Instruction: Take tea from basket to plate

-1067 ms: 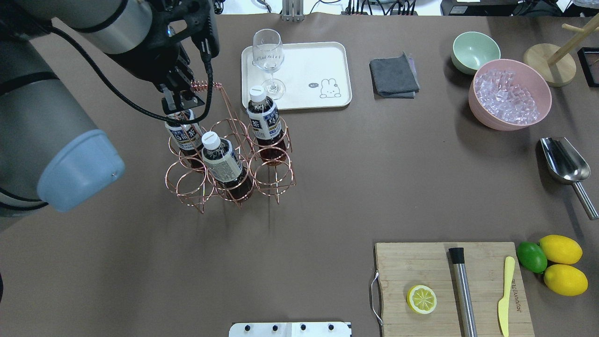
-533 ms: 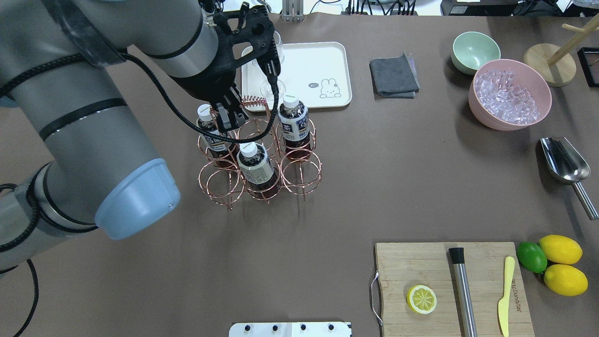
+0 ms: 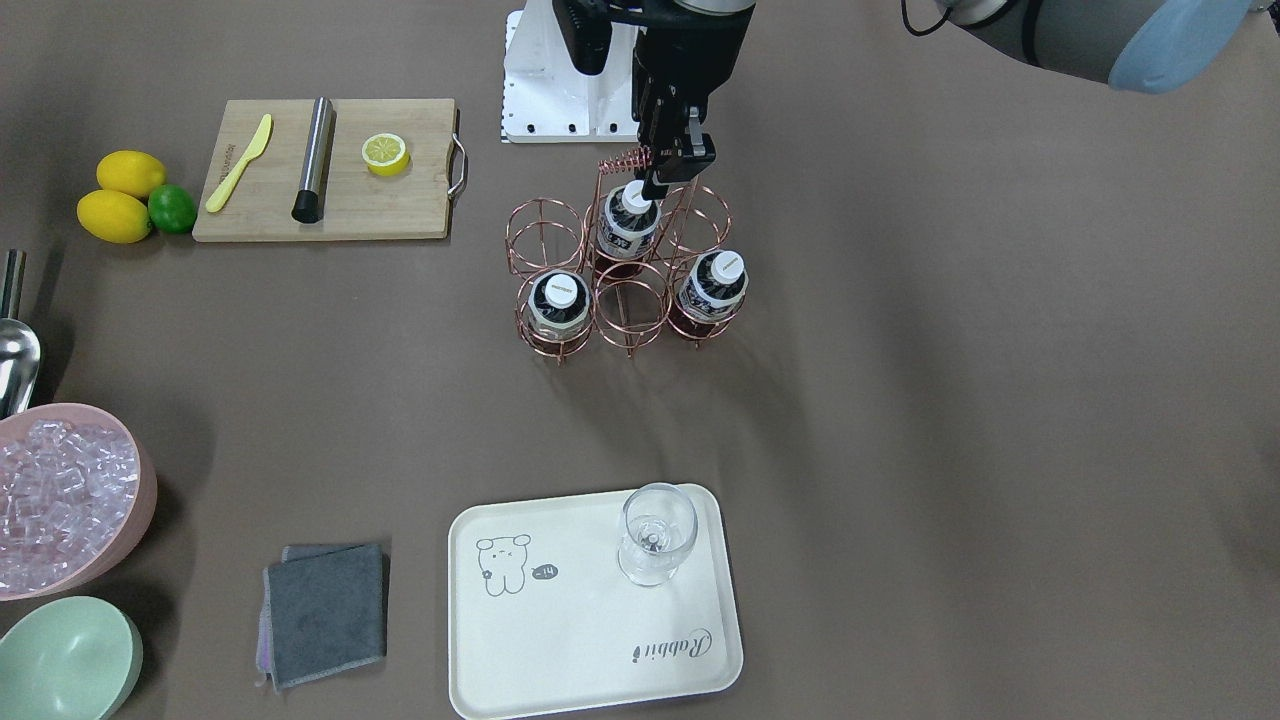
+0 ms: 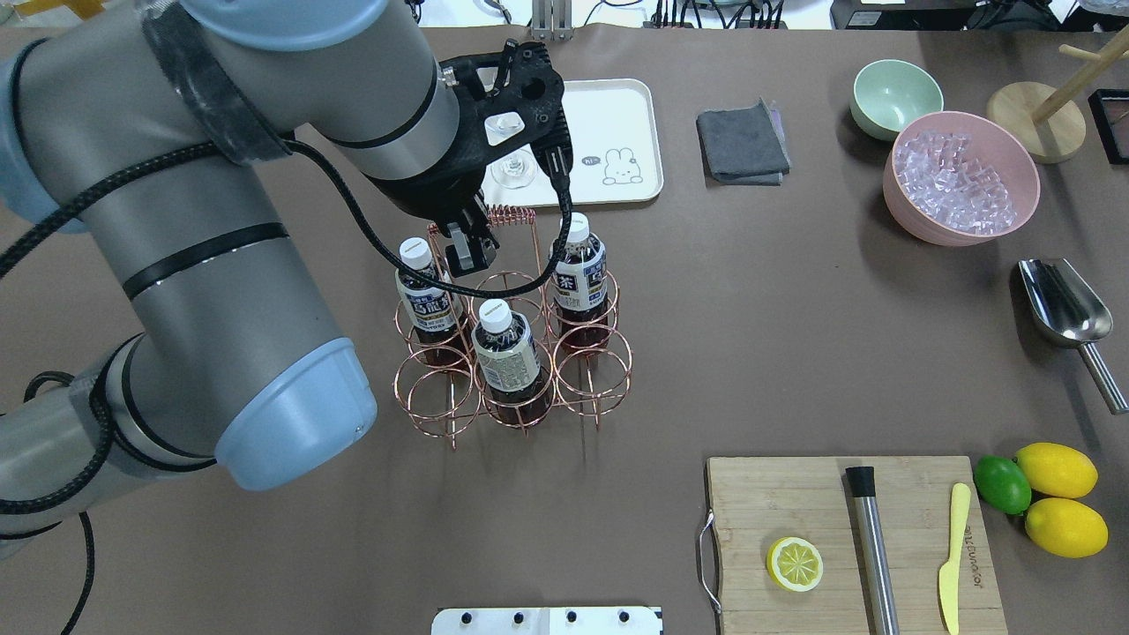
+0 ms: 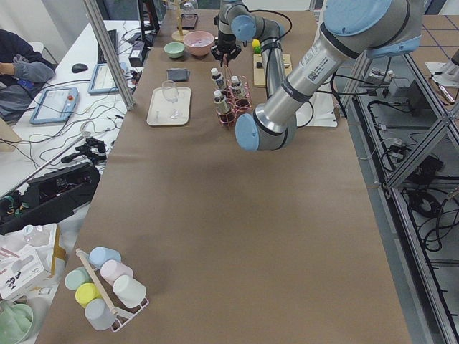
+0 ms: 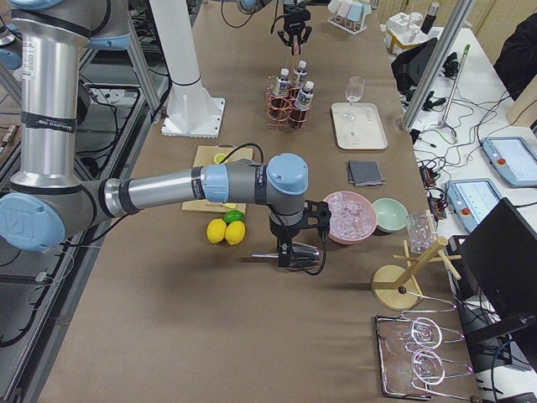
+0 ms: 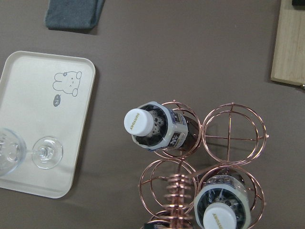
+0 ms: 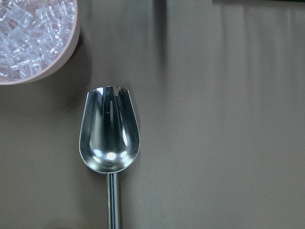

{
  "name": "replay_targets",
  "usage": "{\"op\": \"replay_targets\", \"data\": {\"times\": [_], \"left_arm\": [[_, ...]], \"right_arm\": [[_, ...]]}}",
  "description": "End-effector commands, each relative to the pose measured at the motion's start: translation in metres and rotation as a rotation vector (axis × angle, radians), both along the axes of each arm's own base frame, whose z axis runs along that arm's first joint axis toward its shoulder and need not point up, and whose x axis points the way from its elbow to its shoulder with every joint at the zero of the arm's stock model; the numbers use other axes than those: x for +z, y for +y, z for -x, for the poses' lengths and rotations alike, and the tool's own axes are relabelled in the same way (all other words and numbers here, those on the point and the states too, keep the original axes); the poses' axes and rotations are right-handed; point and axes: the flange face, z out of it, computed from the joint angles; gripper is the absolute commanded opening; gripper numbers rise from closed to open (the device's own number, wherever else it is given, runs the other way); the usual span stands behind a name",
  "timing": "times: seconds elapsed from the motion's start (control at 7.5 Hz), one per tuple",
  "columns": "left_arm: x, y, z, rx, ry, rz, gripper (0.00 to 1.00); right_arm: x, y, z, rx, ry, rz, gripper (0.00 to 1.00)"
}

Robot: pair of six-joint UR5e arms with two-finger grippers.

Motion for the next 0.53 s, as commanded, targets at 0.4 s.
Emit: {"op": "replay_targets", "data": {"times": [0.4], "left_arm": [[-0.0010, 0.0144, -0.0142, 0.014, 0.002, 0.014, 0.00]], "right_arm": [[0.0048, 0.0003, -0.0012, -0.026, 0.007, -0.020, 1.00]]}}
